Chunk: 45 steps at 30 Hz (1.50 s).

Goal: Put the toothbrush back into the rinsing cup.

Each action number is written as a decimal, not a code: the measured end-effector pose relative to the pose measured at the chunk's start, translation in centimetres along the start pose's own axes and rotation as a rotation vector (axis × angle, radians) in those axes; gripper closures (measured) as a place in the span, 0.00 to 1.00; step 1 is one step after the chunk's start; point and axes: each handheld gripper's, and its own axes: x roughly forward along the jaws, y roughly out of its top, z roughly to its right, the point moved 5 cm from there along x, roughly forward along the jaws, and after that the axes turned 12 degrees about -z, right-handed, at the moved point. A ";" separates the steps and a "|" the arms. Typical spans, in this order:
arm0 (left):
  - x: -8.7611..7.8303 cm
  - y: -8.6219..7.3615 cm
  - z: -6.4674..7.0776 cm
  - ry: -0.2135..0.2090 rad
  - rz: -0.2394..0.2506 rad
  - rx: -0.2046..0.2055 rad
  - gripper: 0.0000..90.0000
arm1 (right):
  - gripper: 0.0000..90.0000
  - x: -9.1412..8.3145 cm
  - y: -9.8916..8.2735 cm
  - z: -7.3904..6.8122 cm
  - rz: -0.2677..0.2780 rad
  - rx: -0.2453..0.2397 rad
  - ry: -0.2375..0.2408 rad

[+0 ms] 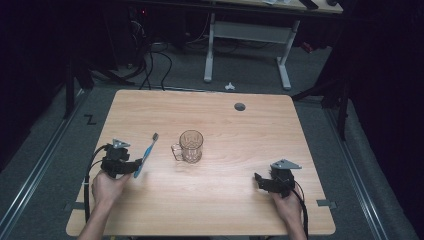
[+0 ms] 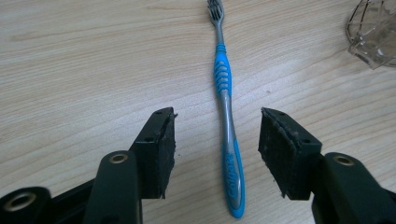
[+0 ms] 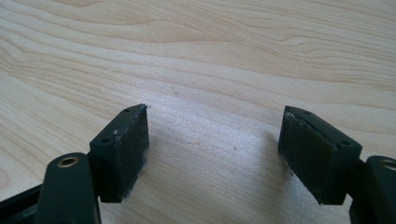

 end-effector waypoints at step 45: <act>4.6 7.1 0.7 0.004 -0.216 0.083 0.62 | 0.27 0.0 0.0 0.0 0.000 0.002 -0.001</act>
